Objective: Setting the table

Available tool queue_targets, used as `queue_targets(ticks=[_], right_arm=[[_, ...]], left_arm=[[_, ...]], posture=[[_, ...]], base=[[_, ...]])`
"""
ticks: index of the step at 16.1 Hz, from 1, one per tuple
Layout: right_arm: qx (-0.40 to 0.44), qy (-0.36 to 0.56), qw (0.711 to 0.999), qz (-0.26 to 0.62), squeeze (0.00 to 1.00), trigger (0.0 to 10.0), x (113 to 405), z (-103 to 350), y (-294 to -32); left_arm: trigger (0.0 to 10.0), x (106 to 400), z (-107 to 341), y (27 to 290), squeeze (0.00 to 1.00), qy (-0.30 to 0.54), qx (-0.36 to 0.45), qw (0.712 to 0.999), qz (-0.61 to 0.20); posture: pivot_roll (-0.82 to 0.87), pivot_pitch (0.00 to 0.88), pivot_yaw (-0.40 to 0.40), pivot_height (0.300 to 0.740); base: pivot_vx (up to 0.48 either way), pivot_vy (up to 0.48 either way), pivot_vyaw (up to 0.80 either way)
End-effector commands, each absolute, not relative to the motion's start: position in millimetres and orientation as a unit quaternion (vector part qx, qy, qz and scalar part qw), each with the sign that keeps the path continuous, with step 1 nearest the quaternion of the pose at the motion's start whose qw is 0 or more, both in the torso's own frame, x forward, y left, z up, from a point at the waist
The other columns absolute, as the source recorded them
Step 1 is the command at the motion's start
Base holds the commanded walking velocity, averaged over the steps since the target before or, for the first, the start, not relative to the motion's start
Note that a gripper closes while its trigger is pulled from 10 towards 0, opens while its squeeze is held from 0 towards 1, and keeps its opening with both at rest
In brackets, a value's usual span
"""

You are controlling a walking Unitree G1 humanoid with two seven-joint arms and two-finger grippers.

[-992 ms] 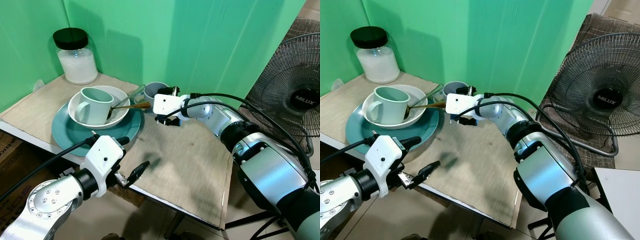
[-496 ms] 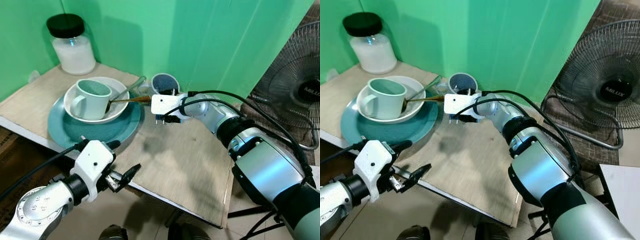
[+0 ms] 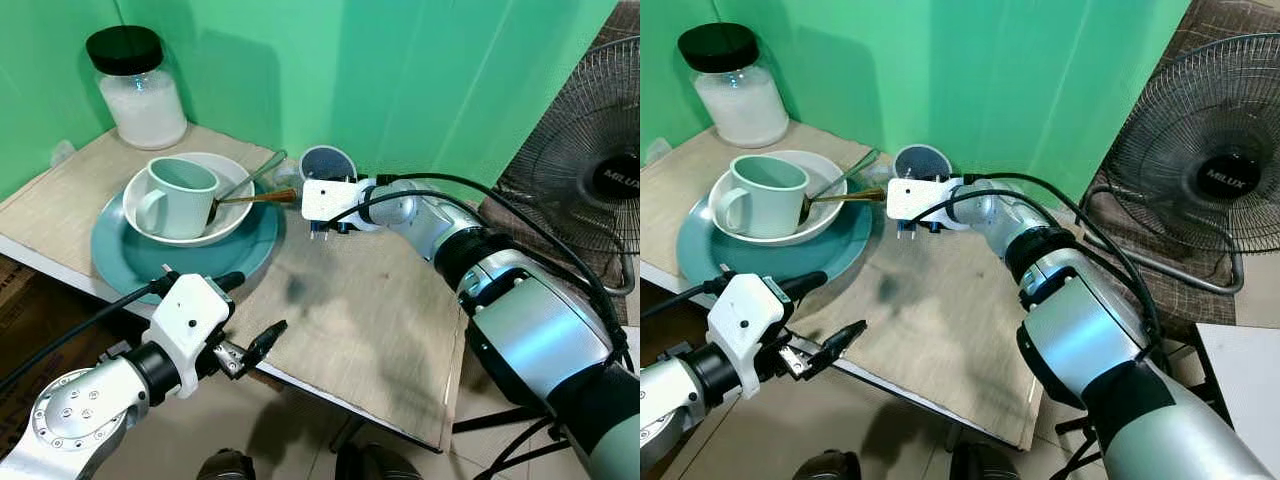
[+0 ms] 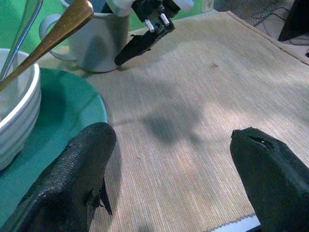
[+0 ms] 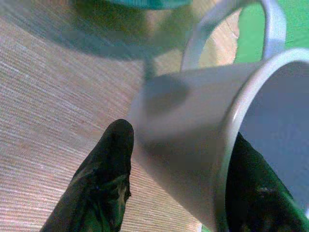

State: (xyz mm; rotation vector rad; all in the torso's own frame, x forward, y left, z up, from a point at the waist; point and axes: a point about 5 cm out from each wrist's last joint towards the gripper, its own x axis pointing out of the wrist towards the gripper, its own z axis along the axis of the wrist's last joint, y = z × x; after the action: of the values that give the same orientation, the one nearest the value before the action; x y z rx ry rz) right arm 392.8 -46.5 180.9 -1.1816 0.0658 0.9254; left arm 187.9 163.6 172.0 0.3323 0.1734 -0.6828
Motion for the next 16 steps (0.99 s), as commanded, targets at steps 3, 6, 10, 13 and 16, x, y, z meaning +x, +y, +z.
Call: queue_targets(ticks=[3,6,10,13,16], right_arm=[[-0.539,0.016,0.733,0.415,0.0,0.0,396.5,193.8,-49.1],[-0.54,0.011,0.734,0.411,0.0,0.0,398.0,198.2,-50.7],[-0.539,0.004,0.733,0.414,0.0,0.0,399.1,204.6,-53.1],[-0.537,0.006,0.729,0.425,0.0,0.0,398.6,205.1,-56.8],[-0.535,0.009,0.729,0.427,0.0,0.0,399.3,206.5,-63.1]], left_arm=[[10.0,189.2,175.7,163.4,0.0,0.076,0.167,0.926,-0.331],[10.0,192.6,177.0,163.5,0.0,0.072,0.168,0.926,-0.33],[10.0,197.0,183.5,159.9,0.0,0.06,0.169,0.926,-0.332],[10.0,201.0,185.8,157.2,0.0,0.053,0.169,0.925,-0.335],[10.0,205.2,188.0,153.6,0.0,0.046,0.169,0.924,-0.339]], posture=[[0.07,0.153,-0.082,0.74],[0.07,0.141,-0.081,0.74],[0.06,0.119,-0.077,0.74],[0.06,0.1,-0.073,0.74],[0.05,0.078,-0.069,0.74]], base=[[0.0,0.0,0.0],[0.0,0.0,0.0],[0.0,0.0,0.0],[0.0,0.0,0.0],[0.0,0.0,0.0]])
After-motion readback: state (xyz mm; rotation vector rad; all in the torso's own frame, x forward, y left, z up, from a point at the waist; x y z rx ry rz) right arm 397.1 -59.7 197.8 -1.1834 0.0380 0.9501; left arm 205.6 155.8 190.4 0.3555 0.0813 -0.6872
